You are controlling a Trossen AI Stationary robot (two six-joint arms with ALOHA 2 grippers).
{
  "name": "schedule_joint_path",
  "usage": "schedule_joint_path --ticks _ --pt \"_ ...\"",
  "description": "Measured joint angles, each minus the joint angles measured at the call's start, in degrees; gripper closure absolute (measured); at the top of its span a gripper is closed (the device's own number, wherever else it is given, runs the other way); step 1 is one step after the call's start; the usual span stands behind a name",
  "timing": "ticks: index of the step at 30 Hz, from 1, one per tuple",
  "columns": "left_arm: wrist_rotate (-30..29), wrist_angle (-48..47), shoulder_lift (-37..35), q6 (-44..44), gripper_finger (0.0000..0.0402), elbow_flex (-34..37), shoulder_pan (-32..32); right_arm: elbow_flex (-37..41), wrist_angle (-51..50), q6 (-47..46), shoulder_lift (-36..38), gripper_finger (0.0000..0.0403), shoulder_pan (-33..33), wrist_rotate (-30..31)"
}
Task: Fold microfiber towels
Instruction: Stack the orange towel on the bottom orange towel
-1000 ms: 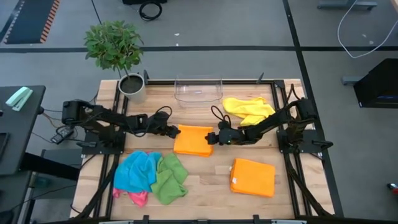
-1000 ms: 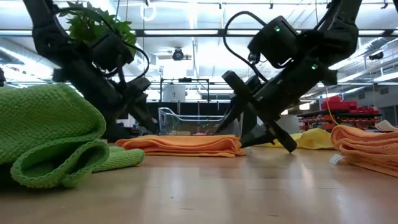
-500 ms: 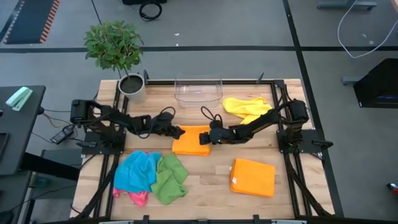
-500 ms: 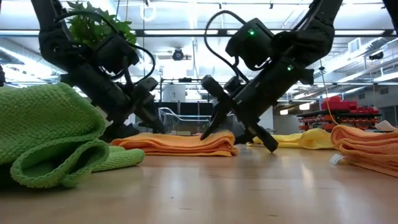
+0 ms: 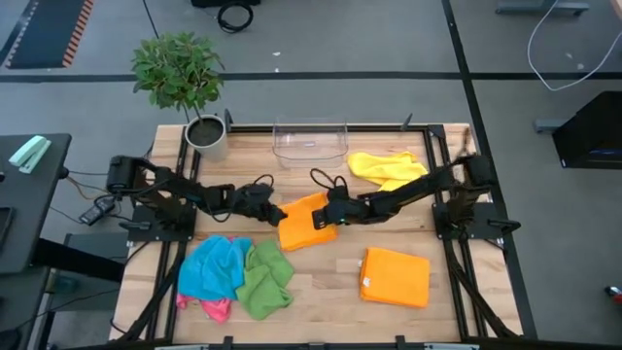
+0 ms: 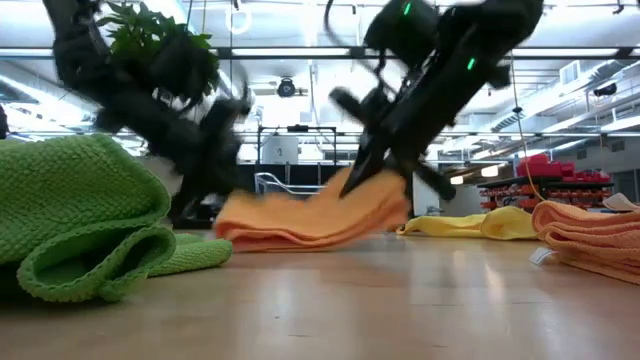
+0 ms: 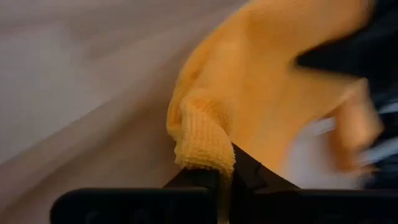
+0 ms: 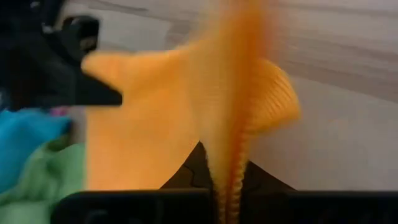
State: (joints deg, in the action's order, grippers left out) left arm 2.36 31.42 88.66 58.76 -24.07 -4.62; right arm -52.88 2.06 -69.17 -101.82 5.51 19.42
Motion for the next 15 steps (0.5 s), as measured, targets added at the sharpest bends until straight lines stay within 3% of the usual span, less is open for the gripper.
schedule_joint_path --ticks 5,8,15 --pt "-1.58 0.11 -1.25 0.61 0.0385 -7.10 5.68 -0.11 -10.79 -4.40 10.41 0.0391 6.74 0.92" --pt "-5.87 -0.74 -0.76 0.81 0.0392 -12.75 10.77 -0.11 -17.96 -10.83 15.66 0.0391 13.44 3.84" --pt "-14.47 -13.63 8.27 0.73 0.0392 -32.79 18.93 -0.11 -29.92 -29.80 20.53 0.0392 31.01 11.97"
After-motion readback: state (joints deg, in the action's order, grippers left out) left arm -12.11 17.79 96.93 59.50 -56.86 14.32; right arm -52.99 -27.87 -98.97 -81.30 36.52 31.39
